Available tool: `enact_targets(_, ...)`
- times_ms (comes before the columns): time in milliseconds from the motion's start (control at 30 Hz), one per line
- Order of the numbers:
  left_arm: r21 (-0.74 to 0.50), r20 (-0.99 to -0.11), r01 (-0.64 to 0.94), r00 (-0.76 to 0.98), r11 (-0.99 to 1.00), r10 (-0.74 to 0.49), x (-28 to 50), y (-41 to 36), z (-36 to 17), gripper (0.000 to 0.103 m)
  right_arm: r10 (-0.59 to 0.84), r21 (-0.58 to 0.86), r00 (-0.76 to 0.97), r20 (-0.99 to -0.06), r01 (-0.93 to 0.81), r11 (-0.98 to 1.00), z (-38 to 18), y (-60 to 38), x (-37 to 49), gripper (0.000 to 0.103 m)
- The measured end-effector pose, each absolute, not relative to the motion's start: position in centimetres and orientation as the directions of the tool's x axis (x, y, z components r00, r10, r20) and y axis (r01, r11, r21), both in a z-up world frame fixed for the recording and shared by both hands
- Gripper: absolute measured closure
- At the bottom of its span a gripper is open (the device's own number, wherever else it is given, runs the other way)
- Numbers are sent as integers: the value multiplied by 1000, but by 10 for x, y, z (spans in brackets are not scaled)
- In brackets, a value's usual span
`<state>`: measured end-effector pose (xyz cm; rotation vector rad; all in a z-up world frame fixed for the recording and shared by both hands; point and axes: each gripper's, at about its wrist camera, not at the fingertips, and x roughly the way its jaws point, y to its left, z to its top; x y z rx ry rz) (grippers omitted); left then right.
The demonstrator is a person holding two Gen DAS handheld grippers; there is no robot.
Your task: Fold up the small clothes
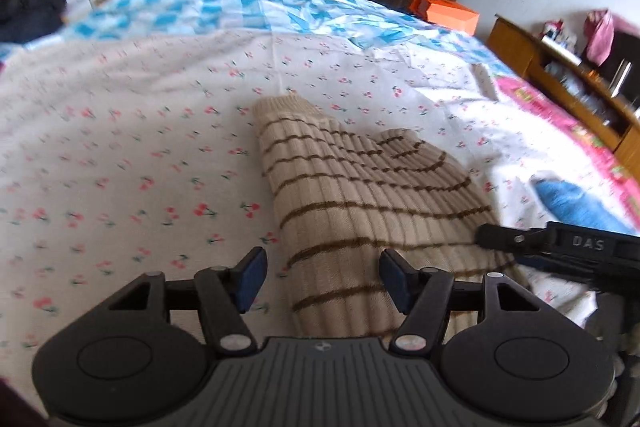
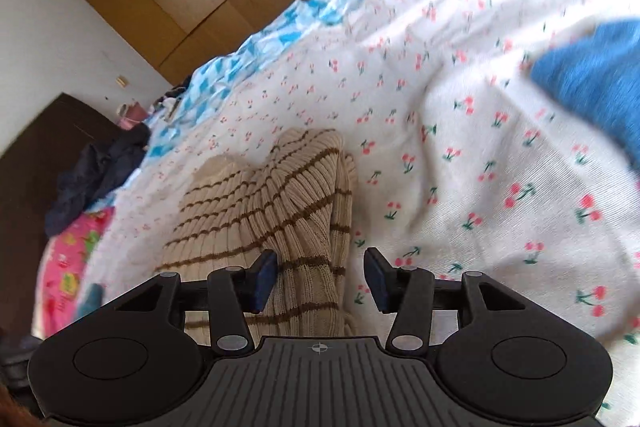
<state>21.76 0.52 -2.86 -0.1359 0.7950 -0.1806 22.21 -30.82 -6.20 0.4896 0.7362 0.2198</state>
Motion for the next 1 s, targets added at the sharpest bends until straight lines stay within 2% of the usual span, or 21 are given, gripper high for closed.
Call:
enact_targets(133,-105,-695,93,705,990,-140,203,-1,-23,36,226,342,788,-572,-22,940,-46,-296,193,55)
enact_targets(233,-92,-711,85,692,992,-126,193,-5,-26,36,243,324,792,-559,-60,944,-42,-287,173,55)
enact_targets(367,-59,-745,77,660,995,-95,182,-10,-39,36,173,216,729,-662,-36,976,-58,-275,172,57)
enact_targets(433,-55,-759,70,646,996,-87,176,-9,-47,36,151,208,705,-693,-6,978,-65,-278,175,57)
enact_targets(500,-61,-762,62,642,996,-87,170,-7,-51,36,156,229,714,-682,6,973,-63,-280,170,56)
enact_targets(733,-86,-763,54,638,995,-101,155,-5,-57,36,81,137,760,-645,10,991,-53,-264,141,56)
enact_targets(1000,-91,-768,56,632,994,-106,147,-6,-59,35,69,118,789,-611,5,993,-45,-252,118,56)
